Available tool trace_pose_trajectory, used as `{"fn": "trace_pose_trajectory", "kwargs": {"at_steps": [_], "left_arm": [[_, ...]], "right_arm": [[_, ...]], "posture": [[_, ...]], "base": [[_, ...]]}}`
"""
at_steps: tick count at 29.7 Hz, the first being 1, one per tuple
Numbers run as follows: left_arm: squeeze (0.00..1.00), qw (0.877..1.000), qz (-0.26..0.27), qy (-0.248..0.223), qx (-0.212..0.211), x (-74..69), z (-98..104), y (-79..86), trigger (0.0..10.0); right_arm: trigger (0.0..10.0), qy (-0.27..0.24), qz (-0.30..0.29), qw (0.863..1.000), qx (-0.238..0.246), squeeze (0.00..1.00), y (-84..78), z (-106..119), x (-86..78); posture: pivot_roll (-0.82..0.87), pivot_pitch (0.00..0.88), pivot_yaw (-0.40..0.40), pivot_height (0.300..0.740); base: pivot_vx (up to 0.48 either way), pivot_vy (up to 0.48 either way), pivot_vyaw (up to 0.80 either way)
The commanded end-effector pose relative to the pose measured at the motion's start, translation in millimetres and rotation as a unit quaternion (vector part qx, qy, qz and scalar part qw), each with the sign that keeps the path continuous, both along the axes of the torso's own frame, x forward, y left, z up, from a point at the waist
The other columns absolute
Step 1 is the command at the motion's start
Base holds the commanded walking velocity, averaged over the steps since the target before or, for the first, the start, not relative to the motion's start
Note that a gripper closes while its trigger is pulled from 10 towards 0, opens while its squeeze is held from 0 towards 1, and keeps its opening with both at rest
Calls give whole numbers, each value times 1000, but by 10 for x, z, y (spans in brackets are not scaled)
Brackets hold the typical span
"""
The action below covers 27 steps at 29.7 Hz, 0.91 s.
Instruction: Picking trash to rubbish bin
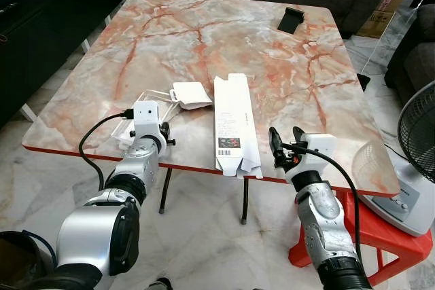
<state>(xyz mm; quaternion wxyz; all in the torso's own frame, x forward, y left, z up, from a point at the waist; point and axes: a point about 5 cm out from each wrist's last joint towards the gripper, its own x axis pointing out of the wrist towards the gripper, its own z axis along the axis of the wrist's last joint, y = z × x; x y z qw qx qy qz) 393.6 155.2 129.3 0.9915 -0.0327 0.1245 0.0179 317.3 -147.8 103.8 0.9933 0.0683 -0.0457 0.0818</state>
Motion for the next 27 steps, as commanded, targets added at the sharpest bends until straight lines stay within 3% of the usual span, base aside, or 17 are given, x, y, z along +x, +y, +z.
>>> {"fn": "trace_pose_trajectory", "kwargs": {"at_steps": [1,5,11,12,15,17,20,27], "left_arm": [[0,1000,8,22,-5,-26,-72,10,0],[0,999,24,29,2,-44,-108,48,0],[0,993,106,25,51,-94,-147,231,0],[0,989,114,6,92,-93,-110,269,10000],[0,985,113,-49,117,-75,-3,257,10000],[0,984,114,-58,122,-74,14,251,10000],[0,973,84,-147,159,-88,146,111,10000],[0,967,26,-200,157,-198,76,-122,10000]], "right_arm": [[10000,6,1,1000,-5,0,-11,-3,20],[10000,5,2,1000,-4,0,-2,2,33],[10000,7,5,1000,-3,0,23,-4,49],[10000,6,5,1000,-2,0,30,-1,57],[10000,3,5,1000,0,0,42,15,76],[10000,2,5,1000,0,0,43,18,79],[10000,-8,4,1000,8,0,67,68,126],[10000,-30,2,999,19,0,99,147,165]], "posture": [[-120,122,-74,740],[-117,116,-73,740],[-111,107,-70,740],[-110,105,-70,740],[-106,98,-68,740],[-106,98,-68,740],[-94,80,-65,740],[-86,62,-59,740]], "base": [[0,0,0],[0,0,0],[0,0,0],[0,0,0],[0,0,0],[0,0,0],[0,0,0],[0,0,0]]}}
